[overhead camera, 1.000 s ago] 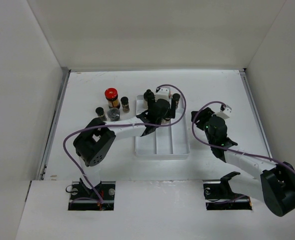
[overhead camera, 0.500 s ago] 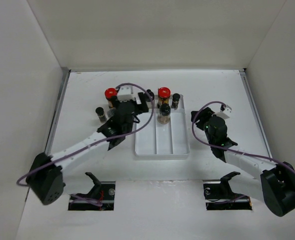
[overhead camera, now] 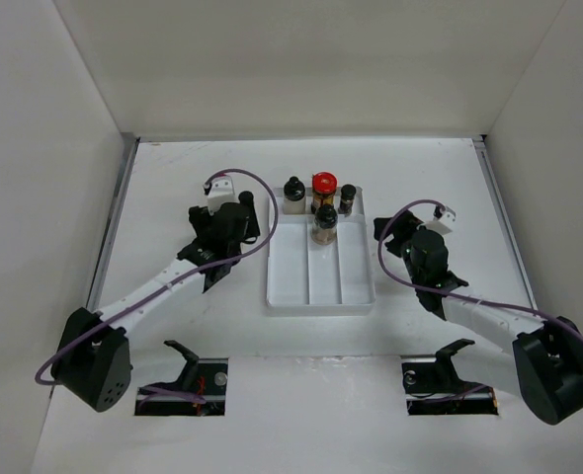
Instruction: Organize the condiment bottles
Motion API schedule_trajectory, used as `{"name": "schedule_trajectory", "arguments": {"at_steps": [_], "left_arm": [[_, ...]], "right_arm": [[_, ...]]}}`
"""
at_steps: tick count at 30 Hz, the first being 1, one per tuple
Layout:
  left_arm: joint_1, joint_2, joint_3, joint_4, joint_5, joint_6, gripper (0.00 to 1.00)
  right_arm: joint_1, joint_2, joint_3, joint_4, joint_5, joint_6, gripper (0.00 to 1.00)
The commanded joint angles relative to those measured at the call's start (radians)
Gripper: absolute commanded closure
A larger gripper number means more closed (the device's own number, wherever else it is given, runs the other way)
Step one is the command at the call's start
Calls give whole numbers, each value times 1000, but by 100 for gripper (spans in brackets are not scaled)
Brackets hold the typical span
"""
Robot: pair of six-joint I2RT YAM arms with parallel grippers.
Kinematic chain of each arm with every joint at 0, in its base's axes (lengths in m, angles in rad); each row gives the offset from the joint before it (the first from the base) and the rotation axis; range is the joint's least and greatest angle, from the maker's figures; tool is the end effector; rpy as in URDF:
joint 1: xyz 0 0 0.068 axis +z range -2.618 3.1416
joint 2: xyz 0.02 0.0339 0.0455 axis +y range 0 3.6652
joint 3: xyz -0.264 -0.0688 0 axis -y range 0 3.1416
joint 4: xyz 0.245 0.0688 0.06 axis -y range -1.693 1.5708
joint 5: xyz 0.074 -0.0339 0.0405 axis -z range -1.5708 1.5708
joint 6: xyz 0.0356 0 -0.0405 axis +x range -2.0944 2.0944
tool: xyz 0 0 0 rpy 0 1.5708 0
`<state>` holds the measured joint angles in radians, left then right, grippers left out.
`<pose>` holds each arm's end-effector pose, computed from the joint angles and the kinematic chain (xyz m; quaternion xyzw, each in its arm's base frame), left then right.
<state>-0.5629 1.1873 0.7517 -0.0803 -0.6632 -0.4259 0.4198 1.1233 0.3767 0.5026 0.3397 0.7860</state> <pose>0.2294 -0.1188 0.2590 -0.1076 0.8263 0.0218 0.5524 0.2155 0.0832 0.2032 0.2437 0.7446 0.2345 0.5754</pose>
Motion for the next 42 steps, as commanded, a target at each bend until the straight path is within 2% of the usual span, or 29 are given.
{"name": "schedule_trajectory", "arguments": {"at_steps": [1,10,16,21,24,29,32,37,42], "left_arm": [[27,27,-5,36,13,-22,11],[56,101,2,94,8,-19,16],[70,98,-26,123,16,-24,32],[68,72,-37,131,5,-21,50],[51,22,-37,128,-4,-13,55],[-40,-100,-2,117,-22,16,56],[-110,-120,32,106,-27,30,55],[-241,-46,110,116,-6,13,55],[-349,92,196,198,30,22,56]], "right_arm": [[4,6,18,70,-19,-8,24],[7,15,22,74,-36,-10,24],[7,15,22,74,-36,-11,24],[7,6,19,74,-36,-11,24],[7,0,16,73,-34,-11,24],[7,7,18,74,-34,-11,24],[7,10,19,74,-34,-11,24],[7,12,19,74,-31,-11,24],[7,4,14,74,-30,-8,24]]}}
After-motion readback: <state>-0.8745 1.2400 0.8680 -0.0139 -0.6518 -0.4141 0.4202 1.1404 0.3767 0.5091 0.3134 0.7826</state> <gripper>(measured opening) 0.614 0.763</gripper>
